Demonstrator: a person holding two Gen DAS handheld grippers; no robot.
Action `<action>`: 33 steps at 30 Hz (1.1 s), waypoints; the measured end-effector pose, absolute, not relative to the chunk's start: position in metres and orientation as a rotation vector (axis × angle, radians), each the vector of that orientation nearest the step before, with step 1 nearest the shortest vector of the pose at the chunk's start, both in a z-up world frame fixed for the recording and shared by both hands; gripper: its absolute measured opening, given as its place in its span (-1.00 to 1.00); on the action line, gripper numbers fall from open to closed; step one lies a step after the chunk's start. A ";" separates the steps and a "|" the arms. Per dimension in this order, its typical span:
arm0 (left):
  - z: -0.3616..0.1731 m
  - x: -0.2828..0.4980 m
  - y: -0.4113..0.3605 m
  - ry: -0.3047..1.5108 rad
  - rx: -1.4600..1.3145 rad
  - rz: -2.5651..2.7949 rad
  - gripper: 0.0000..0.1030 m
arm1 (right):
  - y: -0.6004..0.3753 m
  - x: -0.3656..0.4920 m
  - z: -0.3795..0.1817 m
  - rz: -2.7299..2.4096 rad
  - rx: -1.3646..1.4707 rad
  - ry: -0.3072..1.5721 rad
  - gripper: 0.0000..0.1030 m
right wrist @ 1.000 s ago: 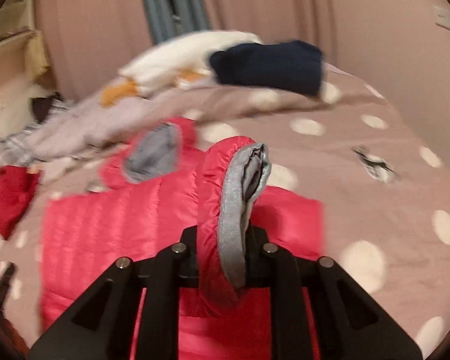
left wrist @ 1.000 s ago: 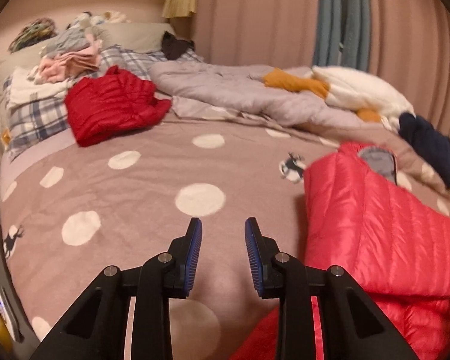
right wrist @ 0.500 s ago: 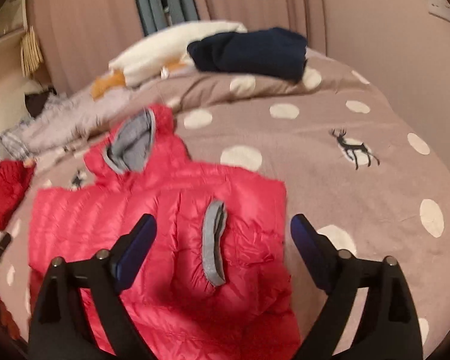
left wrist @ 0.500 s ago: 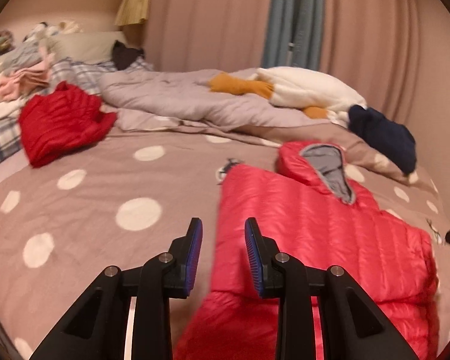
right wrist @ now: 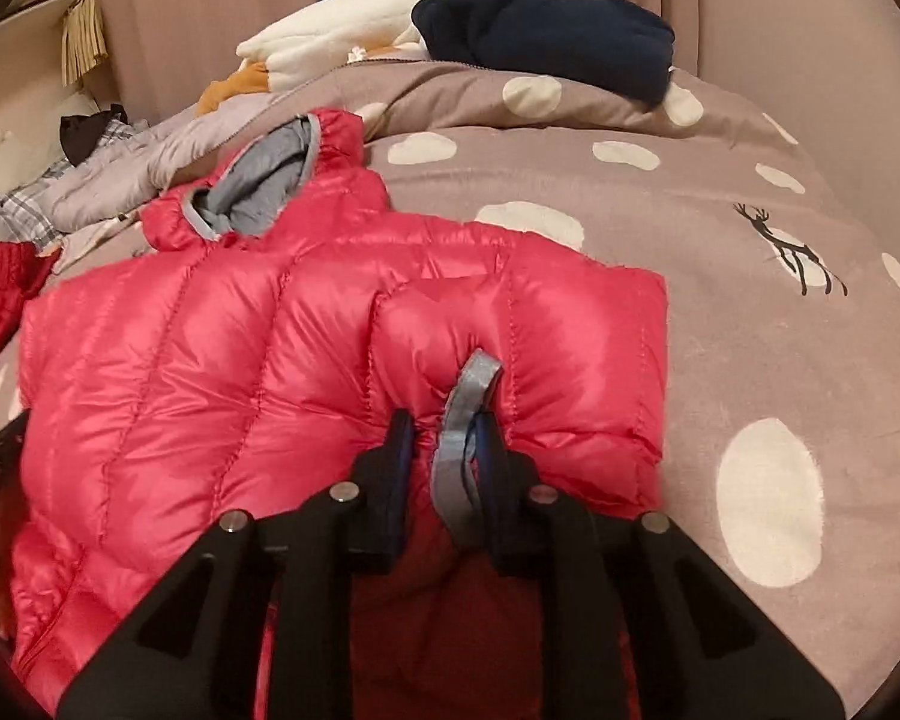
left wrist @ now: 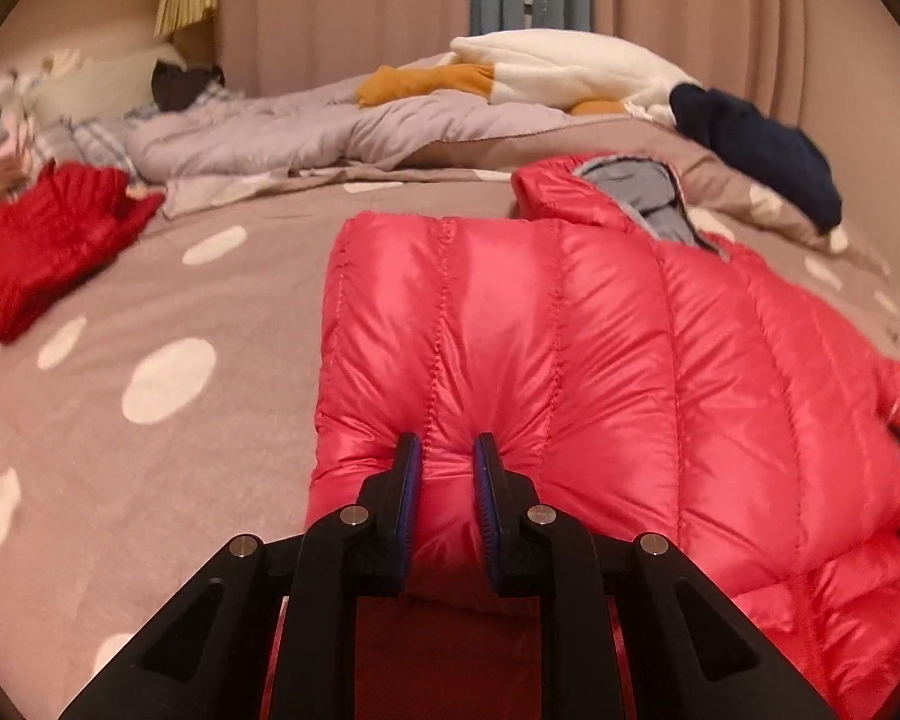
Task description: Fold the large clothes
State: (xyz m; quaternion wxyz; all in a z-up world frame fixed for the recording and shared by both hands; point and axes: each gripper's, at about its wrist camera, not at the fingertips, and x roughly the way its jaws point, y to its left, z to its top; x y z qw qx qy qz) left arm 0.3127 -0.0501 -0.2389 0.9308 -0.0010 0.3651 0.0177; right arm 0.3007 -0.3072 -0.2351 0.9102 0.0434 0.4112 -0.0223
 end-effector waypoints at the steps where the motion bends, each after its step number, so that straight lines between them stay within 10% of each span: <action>1: -0.240 0.314 -0.052 0.750 0.007 0.038 -0.65 | -0.305 0.302 -0.236 -0.048 0.074 0.853 -0.60; 33: -0.236 0.310 -0.043 0.754 -0.031 0.036 -0.58 | -0.287 0.296 -0.233 -0.145 -0.088 0.818 -0.46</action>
